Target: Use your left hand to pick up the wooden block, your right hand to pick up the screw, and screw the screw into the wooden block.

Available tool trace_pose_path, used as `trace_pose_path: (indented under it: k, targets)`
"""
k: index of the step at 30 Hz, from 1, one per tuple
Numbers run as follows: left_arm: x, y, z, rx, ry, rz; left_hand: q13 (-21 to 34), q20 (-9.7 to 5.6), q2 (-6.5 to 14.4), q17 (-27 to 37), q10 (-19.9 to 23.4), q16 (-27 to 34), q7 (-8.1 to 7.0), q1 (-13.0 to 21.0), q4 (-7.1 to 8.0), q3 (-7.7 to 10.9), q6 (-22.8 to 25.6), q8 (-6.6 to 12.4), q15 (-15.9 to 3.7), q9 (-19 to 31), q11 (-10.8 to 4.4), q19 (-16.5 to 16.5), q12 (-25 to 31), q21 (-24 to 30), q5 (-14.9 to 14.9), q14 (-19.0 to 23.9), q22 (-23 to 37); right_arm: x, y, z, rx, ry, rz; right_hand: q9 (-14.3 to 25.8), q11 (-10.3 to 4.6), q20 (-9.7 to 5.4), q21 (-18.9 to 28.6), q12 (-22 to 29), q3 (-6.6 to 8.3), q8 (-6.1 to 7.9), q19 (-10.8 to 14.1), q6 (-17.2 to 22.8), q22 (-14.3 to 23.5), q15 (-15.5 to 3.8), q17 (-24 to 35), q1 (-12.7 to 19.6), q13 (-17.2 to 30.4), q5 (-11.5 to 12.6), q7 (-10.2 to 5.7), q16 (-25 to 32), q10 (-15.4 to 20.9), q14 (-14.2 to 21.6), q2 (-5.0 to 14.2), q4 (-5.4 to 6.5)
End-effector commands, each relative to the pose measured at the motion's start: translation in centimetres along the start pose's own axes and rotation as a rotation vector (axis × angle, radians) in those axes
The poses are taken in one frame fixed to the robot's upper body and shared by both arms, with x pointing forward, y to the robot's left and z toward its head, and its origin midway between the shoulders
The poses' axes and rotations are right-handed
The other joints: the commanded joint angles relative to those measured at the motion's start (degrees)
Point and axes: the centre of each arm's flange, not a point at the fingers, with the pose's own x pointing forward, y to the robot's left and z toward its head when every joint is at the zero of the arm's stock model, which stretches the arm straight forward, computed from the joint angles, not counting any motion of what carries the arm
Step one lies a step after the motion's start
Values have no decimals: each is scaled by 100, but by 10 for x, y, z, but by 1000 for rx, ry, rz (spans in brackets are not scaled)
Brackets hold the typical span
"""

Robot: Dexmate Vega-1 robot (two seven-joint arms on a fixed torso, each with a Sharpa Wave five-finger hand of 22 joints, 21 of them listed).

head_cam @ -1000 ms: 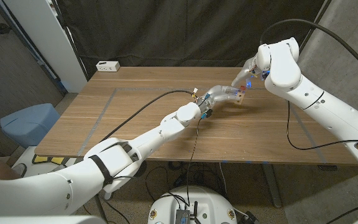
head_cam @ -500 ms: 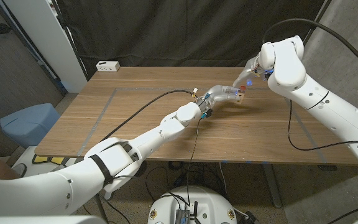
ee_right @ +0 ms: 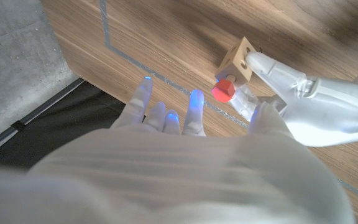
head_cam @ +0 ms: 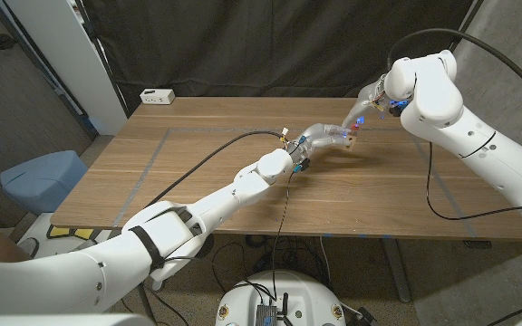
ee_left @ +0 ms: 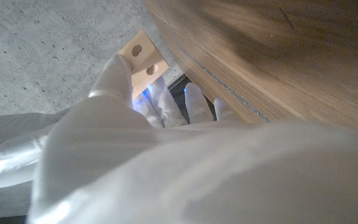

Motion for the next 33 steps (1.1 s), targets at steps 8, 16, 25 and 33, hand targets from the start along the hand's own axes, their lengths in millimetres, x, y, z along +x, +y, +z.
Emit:
trace_pose_path:
  k: [8,16,25,33]
  targets:
    - [2,0,0,3,1,-4,470,40,140,23,71,-4,95,-30,39,61,495,41,-319,37,-8,2,32,-14,34,65,33,-1,0,-7,-2,-46,-6,-21,-174,51,7,30,252,-165,-67,-170,25,-48,2,653,25,-274,-251,13,-248,-147,-3,-402]
    - [2,-1,0,6,1,-4,472,39,127,18,73,-7,92,-28,31,60,511,46,-323,37,-10,2,31,-13,35,66,33,1,1,-8,-10,-35,-12,-26,-225,64,6,39,330,-211,-82,-198,25,-87,1,861,25,-353,-326,18,-306,-182,-25,-476]
    - [1,-1,1,10,0,-2,472,40,131,19,69,-7,100,-31,33,62,489,35,-340,37,-9,1,27,-14,37,66,33,2,1,-8,-27,-28,-18,-28,-307,66,8,43,436,-236,-99,-167,25,-115,0,1139,24,-418,-503,21,-375,-230,-47,-522]
    - [1,-1,0,10,1,-3,473,41,131,19,68,-9,101,-30,31,64,497,36,-339,37,-9,2,24,-14,38,63,33,3,1,-9,-43,-22,-31,-18,-670,57,17,61,558,-248,-94,-51,26,-254,-8,1522,19,-495,-985,35,-420,-261,-132,-506]
